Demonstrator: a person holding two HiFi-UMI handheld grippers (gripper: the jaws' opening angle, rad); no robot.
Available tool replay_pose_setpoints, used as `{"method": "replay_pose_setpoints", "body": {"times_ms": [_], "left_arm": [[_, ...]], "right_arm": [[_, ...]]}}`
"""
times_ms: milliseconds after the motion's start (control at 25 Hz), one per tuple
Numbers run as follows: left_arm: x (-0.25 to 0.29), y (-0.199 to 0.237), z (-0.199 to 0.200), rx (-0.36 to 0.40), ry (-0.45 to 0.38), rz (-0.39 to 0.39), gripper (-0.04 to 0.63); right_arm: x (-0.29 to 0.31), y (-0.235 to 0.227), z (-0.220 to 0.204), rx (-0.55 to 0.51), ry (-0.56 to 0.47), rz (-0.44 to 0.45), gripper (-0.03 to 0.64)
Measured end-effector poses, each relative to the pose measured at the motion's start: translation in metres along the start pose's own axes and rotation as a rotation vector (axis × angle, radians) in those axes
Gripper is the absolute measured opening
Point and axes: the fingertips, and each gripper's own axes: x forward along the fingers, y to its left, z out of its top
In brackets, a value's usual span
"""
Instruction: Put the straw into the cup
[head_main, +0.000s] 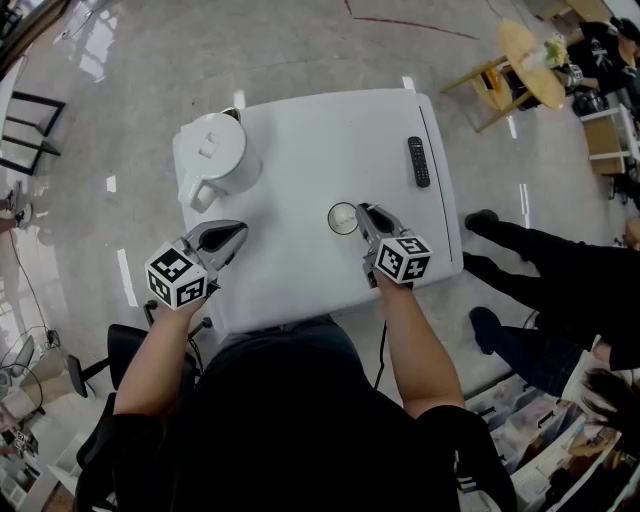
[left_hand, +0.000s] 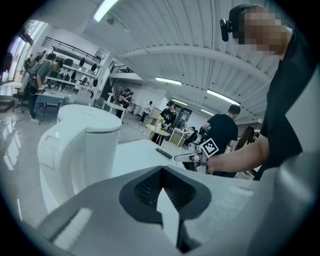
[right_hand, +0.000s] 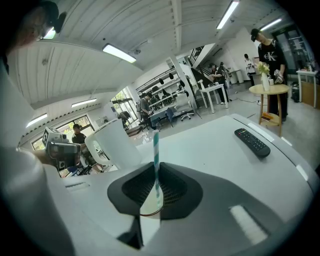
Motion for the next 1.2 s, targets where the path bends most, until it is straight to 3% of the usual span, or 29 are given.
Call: {"method": "replay_pose_setpoints", "body": {"times_ms": [600,1200], "left_arm": [[-0.003,-0.006,0.002,0.001,-0.002,-0.011,0.0],[-0.01,-0.014,0.007,0.021,-0.015,-0.018,0.0]], "right_arm": [[-0.002,-0.001,-0.002,-0.001,0.011,0.003,0.058],[-0.004,-0.005,-0.019,0.034,0.057,-0.004,0.17]]}}
